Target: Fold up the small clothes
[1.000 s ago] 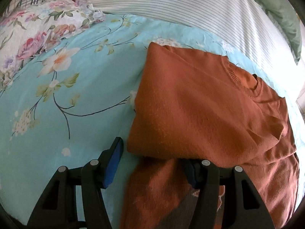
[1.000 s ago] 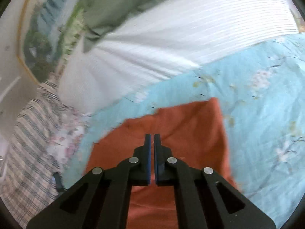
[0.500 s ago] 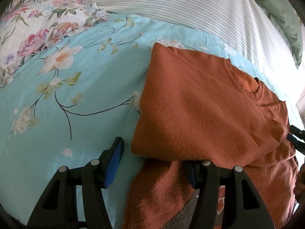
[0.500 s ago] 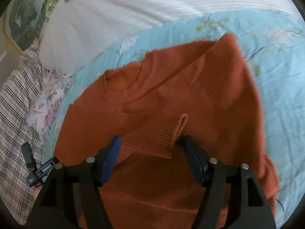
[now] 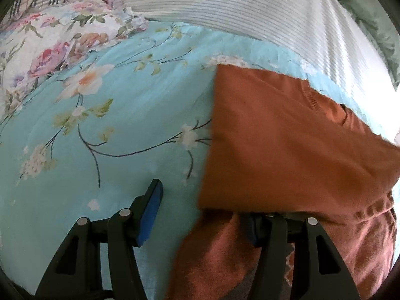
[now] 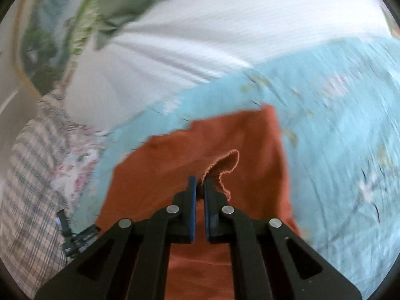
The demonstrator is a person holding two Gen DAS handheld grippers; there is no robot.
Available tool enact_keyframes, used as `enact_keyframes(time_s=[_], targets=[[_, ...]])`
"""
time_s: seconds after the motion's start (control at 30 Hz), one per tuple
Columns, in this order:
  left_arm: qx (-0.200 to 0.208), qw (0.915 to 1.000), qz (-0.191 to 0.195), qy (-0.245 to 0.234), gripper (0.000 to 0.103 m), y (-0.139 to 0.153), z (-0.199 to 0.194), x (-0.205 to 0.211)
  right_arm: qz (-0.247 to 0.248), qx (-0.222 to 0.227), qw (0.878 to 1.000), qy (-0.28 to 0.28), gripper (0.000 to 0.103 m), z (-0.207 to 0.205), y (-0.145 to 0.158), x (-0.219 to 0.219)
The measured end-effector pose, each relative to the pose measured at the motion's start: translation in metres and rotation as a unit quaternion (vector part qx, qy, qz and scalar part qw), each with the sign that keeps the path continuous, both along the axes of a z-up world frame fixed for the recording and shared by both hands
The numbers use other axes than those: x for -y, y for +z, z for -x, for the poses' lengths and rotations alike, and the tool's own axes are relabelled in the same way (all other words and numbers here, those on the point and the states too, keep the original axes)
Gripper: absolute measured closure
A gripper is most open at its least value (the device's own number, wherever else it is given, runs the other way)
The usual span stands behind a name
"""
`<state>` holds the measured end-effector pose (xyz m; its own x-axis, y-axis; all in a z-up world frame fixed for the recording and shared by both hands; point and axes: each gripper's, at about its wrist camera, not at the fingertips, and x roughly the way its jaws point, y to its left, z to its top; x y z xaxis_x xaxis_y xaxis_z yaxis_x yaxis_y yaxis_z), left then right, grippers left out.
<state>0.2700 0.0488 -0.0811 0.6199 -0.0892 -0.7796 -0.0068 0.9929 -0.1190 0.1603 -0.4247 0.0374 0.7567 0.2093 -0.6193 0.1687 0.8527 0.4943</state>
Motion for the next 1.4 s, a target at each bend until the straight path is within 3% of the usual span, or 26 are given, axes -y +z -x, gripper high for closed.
enact_keyframes(time_s=[0.1,0.23,0.33,0.43,0.5,0.57,0.63,0.7,0.77,0.83,0.93,1.03,1.1,1.13,1.27,1.3,1.4], targets=[[0.003,1.0,0.001,0.006,0.044,0.001,0.001,-0.003,-0.001,-0.025,1.0,-0.018,0.097,0.003,-0.02,0.005],[0.005,0.9995,0.016,0.028,0.044,0.0,0.001,-0.013,0.001,-0.024,0.999,-0.033,0.097,0.005,-0.022,0.004],[0.005,0.9993,0.02,0.031,0.044,0.0,0.001,-0.013,0.043,-0.052,0.995,-0.08,0.096,0.002,-0.019,0.006],[0.006,0.9993,0.019,0.032,0.044,0.0,0.001,-0.012,0.055,-0.026,0.995,-0.085,0.095,0.008,-0.008,-0.007],[0.005,0.9993,0.015,0.034,0.044,-0.001,0.001,-0.011,0.054,-0.018,0.998,-0.03,0.089,0.0,-0.007,-0.03],[0.005,0.9994,0.01,0.034,0.044,-0.001,0.001,-0.009,0.042,-0.035,0.998,0.02,0.067,-0.012,-0.022,-0.048],[0.006,0.9993,0.014,0.033,0.044,-0.001,0.001,-0.011,0.061,-0.075,0.995,0.025,0.065,-0.023,-0.039,-0.054],[0.005,0.9992,0.024,0.031,0.044,-0.002,0.0,-0.016,0.057,-0.098,0.993,-0.015,0.067,-0.02,-0.053,-0.038],[0.004,0.9992,0.03,0.028,0.044,-0.001,0.0,-0.018,0.017,-0.079,0.996,-0.039,0.066,-0.007,-0.049,-0.022],[0.002,0.9992,0.032,0.022,0.044,0.001,0.002,-0.018,0.034,-0.063,0.996,-0.062,0.061,0.014,-0.032,-0.016],[-0.001,0.999,0.04,0.018,0.044,0.005,0.011,-0.019,0.044,-0.043,0.996,-0.058,0.042,0.042,-0.014,-0.015],[-0.001,0.9988,0.049,0.004,0.045,0.012,0.027,-0.018,0.087,-0.014,0.994,-0.061,0.04,0.078,0.001,-0.027],[0.002,0.9984,0.055,-0.016,0.045,0.019,0.044,-0.019,0.101,0.021,0.992,-0.067,0.005,0.107,0.011,-0.04],[0.004,0.9981,0.056,-0.025,0.044,0.022,0.053,-0.019,0.094,0.031,0.992,-0.076,0.0,0.126,0.012,-0.045],[-0.002,0.9965,0.05,-0.066,0.04,0.028,0.088,-0.019,0.006,-0.019,0.997,-0.072,0.0,0.145,-0.01,-0.041],[-0.009,0.9957,0.049,-0.078,0.04,0.028,0.099,-0.019,0.008,-0.013,0.997,-0.079,0.0,0.153,-0.01,-0.042],[-0.017,0.9932,0.051,-0.103,0.039,0.028,0.124,-0.019,0.094,0.065,0.989,-0.096,0.0,0.201,0.014,-0.06]])
